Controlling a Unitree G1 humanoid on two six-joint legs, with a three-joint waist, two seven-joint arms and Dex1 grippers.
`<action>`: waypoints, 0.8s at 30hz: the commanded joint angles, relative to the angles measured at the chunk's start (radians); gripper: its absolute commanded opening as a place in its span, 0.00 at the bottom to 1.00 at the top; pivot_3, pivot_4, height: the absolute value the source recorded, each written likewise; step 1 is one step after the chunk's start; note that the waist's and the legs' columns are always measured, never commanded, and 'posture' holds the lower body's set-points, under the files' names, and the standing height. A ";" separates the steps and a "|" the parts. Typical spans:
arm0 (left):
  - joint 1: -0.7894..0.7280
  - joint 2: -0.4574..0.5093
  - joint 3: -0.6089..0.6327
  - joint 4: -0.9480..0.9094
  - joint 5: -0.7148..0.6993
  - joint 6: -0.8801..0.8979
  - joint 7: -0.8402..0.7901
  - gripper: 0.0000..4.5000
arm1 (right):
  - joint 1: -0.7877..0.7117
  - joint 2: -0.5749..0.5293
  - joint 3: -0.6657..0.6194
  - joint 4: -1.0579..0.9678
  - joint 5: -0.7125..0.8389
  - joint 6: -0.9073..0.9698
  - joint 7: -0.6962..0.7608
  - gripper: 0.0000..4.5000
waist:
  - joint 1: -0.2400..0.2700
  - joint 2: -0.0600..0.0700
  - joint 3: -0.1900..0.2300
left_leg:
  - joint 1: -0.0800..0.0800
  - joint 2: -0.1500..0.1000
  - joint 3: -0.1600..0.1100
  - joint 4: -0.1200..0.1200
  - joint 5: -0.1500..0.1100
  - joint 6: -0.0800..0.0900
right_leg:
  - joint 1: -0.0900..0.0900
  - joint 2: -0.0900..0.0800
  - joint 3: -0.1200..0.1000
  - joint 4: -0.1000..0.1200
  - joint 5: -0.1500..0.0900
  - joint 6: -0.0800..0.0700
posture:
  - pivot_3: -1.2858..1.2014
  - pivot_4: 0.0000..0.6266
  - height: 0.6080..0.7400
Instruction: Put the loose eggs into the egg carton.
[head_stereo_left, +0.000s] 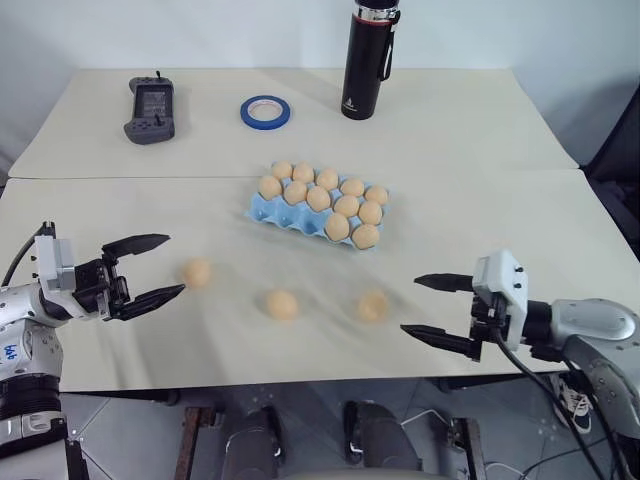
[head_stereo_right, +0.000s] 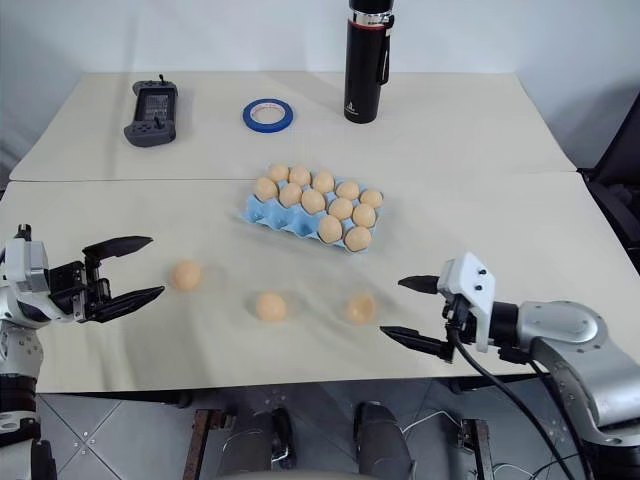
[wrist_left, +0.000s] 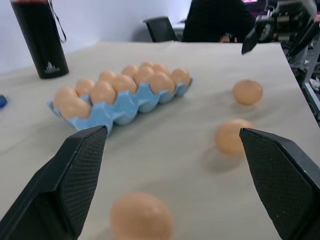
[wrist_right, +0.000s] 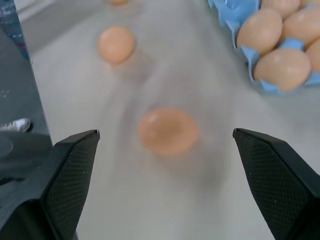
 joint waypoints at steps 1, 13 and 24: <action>-0.010 0.002 0.025 0.009 -0.040 -0.017 -0.100 1.00 | -0.019 0.025 0.065 0.007 -0.042 -0.043 -0.036 1.00 | 0.001 0.000 0.000 | 0.000 0.000 0.000 0.000 0.000 0.001 | 0.000 0.000 0.000 0.000 0.000 0.001 | 0.52 0.24 1.00; 0.109 0.067 -0.015 -0.005 0.024 -0.057 -0.098 1.00 | -0.181 0.156 0.340 0.238 -0.250 -0.153 -0.087 1.00 | -0.002 0.000 0.000 | -0.001 0.003 0.003 0.000 0.001 0.002 | -0.004 0.000 -0.006 0.002 0.000 0.000 | 0.52 0.24 1.00; 0.143 0.066 -0.015 -0.045 0.020 -0.058 -0.062 1.00 | -0.224 0.179 0.373 0.269 -0.281 -0.138 -0.080 0.64 | 0.000 -0.001 0.000 | -0.001 0.003 0.003 0.000 -0.001 -0.001 | -0.004 -0.001 -0.008 0.002 0.000 -0.001 | 0.52 0.24 1.00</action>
